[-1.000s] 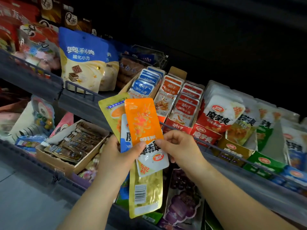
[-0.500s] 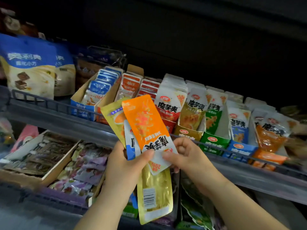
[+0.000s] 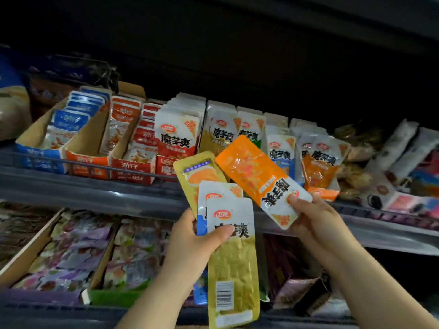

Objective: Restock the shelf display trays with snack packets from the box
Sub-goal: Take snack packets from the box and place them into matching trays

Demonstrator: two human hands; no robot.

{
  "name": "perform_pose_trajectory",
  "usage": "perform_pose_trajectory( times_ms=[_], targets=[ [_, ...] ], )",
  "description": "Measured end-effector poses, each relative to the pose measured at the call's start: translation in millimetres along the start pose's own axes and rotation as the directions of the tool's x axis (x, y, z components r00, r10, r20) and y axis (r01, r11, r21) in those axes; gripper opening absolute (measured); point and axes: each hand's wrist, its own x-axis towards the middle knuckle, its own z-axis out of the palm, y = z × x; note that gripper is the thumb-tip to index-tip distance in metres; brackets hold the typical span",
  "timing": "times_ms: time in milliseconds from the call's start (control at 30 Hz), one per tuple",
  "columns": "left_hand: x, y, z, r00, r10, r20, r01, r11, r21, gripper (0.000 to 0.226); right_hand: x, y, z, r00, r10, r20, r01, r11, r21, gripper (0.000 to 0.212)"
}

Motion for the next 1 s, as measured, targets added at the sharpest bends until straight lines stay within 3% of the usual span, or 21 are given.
perform_pose_trajectory(
  times_ms=[100,200,333,467,600,733,867,1000],
  targets=[
    [4,-2,4,1.0,-0.009,-0.008,0.009,1.0,0.006,0.027,2,-17,-20,0.985,-0.13,-0.117,0.134,0.991,0.029,0.01],
    [6,-6,8,1.0,-0.017,-0.008,0.018,1.0,0.021,0.027,8,-39,-44,0.92,-0.292,-0.262,0.265,0.955,-0.134,0.008],
    [6,-8,14,1.0,-0.01,0.021,0.009,0.999,0.051,0.03,15,-67,-76,0.809,-0.376,-0.451,0.266,0.92,-0.288,0.009],
    [8,-11,18,0.999,0.014,0.036,-0.017,0.995,0.094,0.03,24,-88,-92,0.71,-0.542,-0.45,0.252,0.792,-0.556,0.017],
    [9,-15,21,0.998,0.017,0.066,-0.026,0.99,0.142,0.03,31,-106,-95,0.813,-0.499,-0.299,0.15,0.676,-0.722,0.03],
    [10,-17,25,0.996,0.014,0.087,-0.028,0.986,0.162,0.033,38,-116,-89,0.843,-0.505,-0.187,0.152,0.555,-0.818,0.031],
    [12,-19,25,0.997,0.01,0.081,-0.024,0.985,0.171,0.033,52,-106,-81,0.875,-0.468,-0.122,0.154,0.51,-0.846,0.027],
    [13,-21,25,0.997,0.003,0.082,-0.015,0.989,0.149,0.03,66,-89,-74,0.874,-0.448,-0.189,0.103,0.55,-0.829,0.038]
  ],
)
